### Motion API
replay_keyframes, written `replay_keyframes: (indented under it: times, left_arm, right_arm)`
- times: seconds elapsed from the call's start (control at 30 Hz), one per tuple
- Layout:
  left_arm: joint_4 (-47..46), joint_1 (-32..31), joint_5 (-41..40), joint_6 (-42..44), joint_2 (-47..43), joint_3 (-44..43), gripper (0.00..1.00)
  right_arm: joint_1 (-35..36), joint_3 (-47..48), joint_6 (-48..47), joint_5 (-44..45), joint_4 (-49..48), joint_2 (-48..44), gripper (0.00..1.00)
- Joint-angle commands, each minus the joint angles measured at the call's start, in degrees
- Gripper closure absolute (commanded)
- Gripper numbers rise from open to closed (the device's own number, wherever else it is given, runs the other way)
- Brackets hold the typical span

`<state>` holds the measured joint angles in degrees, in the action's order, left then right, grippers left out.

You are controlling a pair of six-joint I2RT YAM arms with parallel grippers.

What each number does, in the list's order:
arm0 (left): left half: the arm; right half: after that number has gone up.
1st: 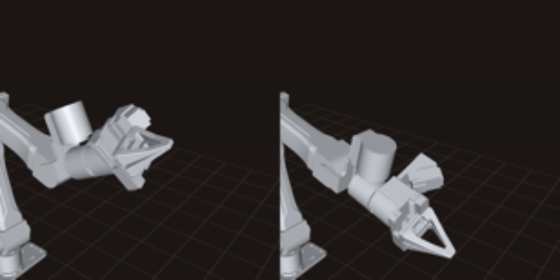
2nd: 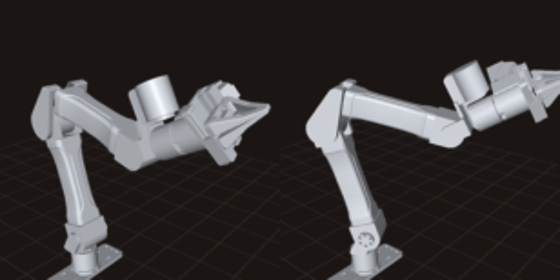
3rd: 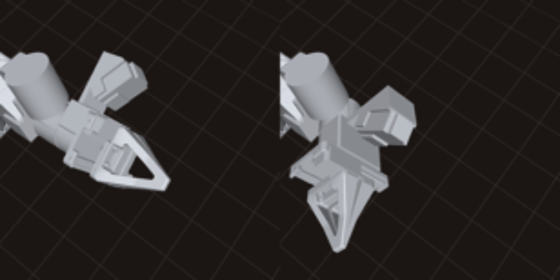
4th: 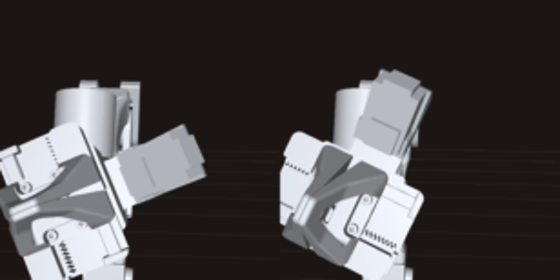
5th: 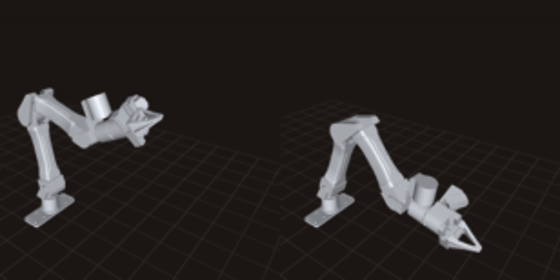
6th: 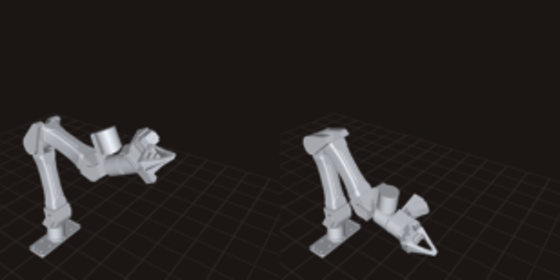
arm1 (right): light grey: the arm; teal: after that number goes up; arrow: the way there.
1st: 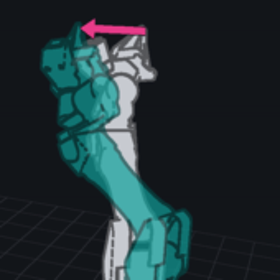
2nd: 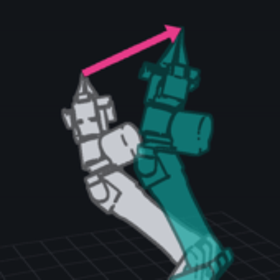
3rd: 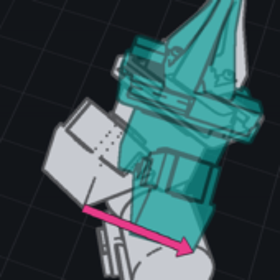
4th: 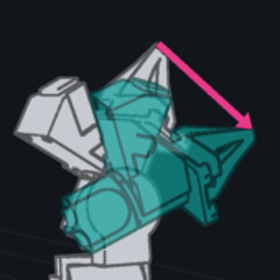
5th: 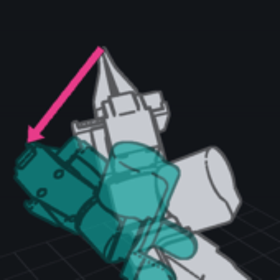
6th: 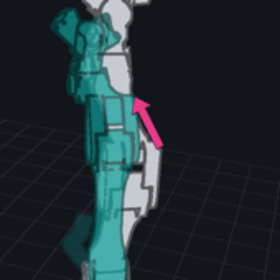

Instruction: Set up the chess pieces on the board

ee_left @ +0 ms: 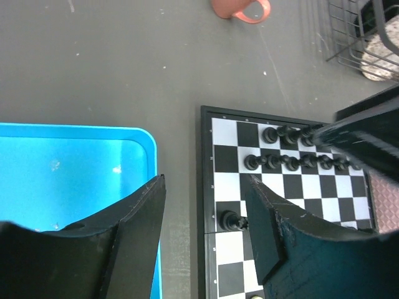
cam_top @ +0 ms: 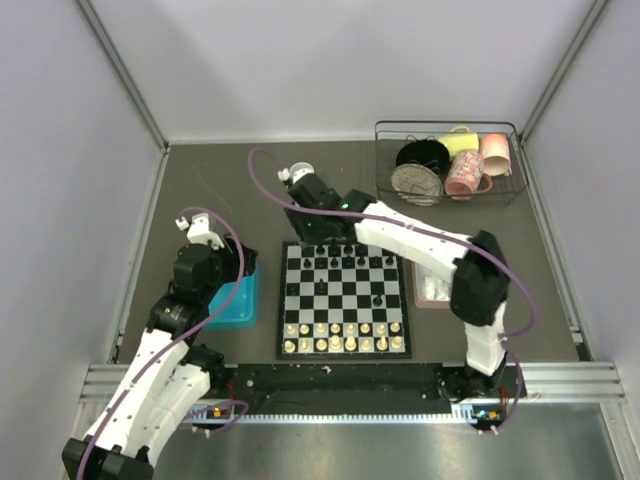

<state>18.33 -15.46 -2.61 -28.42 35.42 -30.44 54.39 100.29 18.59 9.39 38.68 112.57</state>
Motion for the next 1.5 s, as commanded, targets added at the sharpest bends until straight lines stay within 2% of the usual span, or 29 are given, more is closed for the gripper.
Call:
replay_keyframes:
  times: [0.0, 0.13, 0.33, 0.5, 0.7, 1.07, 1.47]
  left_arm:
    - [-0.7, -0.1, 5.6, 1.3, 1.0, -3.1, 0.42]
    - [-0.7, -4.6, 6.1, 1.1, 3.2, -3.4, 0.43]
    - [0.1, -17.6, -2.7, 0.5, 8.4, -4.9, 0.43]
    - [0.0, -20.1, -2.1, -0.5, 14.3, -5.2, 0.44]
    - [-1.6, -22.4, -1.9, -0.3, 20.9, -6.7, 0.47]
    - [-2.4, -22.5, -4.4, 0.0, 29.1, -9.0, 0.56]
    - [-0.7, -22.8, -5.4, 0.8, 32.6, -9.4, 0.55]
  right_arm:
    - [0.7, -5.4, 1.0, 8.1, -1.4, -15.3, 0.55]
    - [0.1, -14.9, 4.8, 11.3, -1.5, -25.9, 0.54]
    - [-0.9, -28.3, 9.7, 13.3, -1.4, -39.7, 0.53]
    - [-1.7, -36.6, 13.2, 13.7, -1.4, -48.9, 0.53]
    - [-2.0, -41.3, 14.2, 13.5, -1.3, -53.2, 0.53]
    - [-2.5, -44.0, 15.2, 12.5, -1.3, -55.6, 0.53]
    - [-3.0, -44.8, 15.3, 12.0, -1.3, -55.7, 0.52]
